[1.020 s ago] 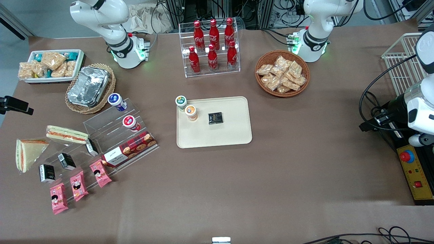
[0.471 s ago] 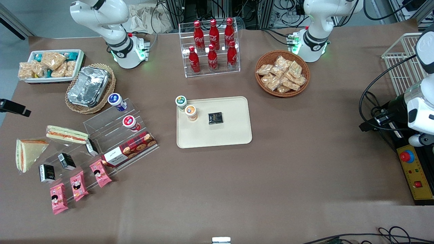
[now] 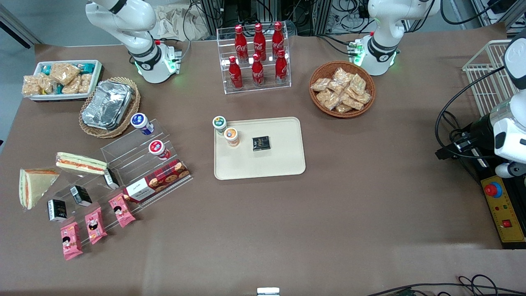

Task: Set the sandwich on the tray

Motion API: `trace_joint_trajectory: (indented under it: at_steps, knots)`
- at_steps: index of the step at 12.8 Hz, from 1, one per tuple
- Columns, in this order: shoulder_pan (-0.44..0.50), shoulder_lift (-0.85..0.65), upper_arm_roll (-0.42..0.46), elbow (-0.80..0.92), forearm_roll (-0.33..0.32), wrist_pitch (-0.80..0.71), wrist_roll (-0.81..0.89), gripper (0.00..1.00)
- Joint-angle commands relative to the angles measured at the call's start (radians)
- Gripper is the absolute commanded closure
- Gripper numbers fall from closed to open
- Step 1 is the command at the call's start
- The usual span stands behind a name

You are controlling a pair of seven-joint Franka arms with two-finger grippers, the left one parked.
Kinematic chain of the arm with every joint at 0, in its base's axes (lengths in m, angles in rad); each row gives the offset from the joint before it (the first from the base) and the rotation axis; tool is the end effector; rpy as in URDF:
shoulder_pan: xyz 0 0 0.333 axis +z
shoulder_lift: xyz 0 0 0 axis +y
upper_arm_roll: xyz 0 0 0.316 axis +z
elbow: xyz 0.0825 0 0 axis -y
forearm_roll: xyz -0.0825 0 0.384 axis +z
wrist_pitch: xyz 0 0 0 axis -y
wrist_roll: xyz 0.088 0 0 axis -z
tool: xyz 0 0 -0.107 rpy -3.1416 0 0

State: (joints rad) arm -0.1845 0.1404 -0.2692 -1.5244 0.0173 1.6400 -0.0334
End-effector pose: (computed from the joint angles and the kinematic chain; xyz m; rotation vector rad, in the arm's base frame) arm 0.5447 -0.2520 0.5741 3.0582 -0.6510 -0.0375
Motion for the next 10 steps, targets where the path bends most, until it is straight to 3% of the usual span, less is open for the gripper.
trace_joint_trajectory:
  at_steps: [1,10]
  knots:
    - [-0.018,0.08,0.007,0.006,0.003,0.101,-0.007,0.01]
    - [-0.027,0.251,0.008,-0.068,0.044,0.337,-0.01,0.01]
